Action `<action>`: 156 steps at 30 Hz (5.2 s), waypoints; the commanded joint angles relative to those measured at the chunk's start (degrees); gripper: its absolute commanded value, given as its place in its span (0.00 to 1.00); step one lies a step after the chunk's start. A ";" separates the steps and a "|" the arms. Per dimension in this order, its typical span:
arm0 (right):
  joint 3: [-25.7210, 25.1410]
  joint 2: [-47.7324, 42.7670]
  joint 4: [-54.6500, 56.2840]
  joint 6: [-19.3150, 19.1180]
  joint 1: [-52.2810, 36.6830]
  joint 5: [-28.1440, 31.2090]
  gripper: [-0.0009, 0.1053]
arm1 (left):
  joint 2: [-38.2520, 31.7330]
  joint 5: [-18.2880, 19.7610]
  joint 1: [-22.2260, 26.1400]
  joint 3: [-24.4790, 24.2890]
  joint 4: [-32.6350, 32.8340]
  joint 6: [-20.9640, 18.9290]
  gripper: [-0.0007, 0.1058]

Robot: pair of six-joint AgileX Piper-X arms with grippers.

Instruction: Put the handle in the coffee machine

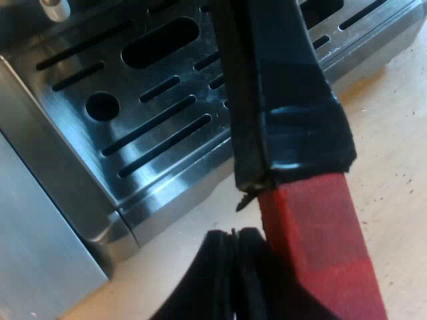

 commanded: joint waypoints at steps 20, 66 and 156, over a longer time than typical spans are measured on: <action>-0.40 -1.43 0.38 0.78 0.19 -0.14 0.60 | -1.14 7.51 -7.20 1.07 -1.85 -16.38 0.01; -0.61 -9.79 12.84 5.18 0.03 4.28 0.60 | -20.62 -8.92 -1.12 1.07 6.76 -4.30 0.13; 3.58 -67.55 42.95 -8.61 -59.30 -18.95 0.60 | -72.93 -17.70 12.39 -2.03 23.28 -7.04 0.67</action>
